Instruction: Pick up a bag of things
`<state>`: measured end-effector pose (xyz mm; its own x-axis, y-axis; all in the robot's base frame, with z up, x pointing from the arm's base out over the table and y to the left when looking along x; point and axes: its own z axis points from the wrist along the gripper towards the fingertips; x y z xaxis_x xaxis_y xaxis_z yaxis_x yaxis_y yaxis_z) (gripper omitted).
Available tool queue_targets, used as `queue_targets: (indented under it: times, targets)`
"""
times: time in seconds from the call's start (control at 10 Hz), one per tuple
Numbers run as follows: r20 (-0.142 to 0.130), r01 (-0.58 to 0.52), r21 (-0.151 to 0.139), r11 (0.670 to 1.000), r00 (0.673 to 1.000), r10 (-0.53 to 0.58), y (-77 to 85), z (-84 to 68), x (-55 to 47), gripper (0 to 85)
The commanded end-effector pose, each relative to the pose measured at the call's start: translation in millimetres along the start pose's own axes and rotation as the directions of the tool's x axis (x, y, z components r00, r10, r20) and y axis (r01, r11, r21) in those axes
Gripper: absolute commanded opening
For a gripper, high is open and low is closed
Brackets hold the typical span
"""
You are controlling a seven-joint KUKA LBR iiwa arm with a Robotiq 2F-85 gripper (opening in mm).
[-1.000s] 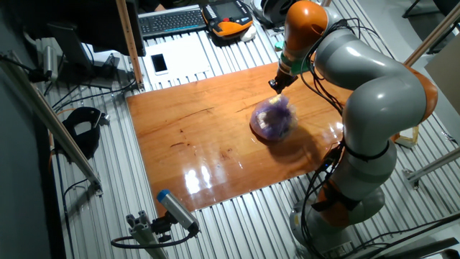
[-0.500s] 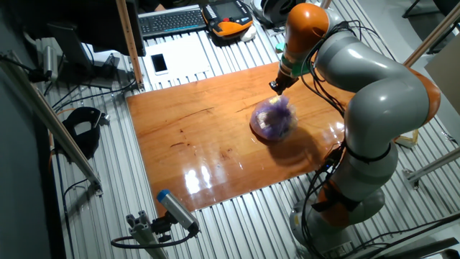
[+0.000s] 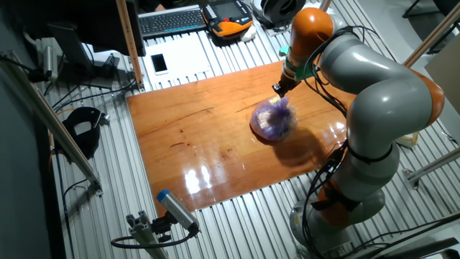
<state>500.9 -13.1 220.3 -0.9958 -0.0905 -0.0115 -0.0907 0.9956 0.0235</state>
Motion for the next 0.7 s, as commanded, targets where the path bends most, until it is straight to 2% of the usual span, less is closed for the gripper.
queue_targets:
  times: [0.0, 0.3, 0.5, 0.6]
  targets:
    - [0.002, 0.000, 0.000, 1.000, 1.000, 0.000, -0.5, 1.2, 1.1, 0.0]
    - [-0.002, -0.017, 0.006, 1.000, 1.000, 0.017, -2.8, 5.6, 5.4, 0.0]
    - [0.011, -0.021, 0.002, 1.000, 1.000, 0.021, -2.6, 13.8, 10.1, 0.0]
    - [0.005, -0.021, -0.004, 1.000, 1.000, 0.021, -1.4, 15.2, 11.1, 0.0]
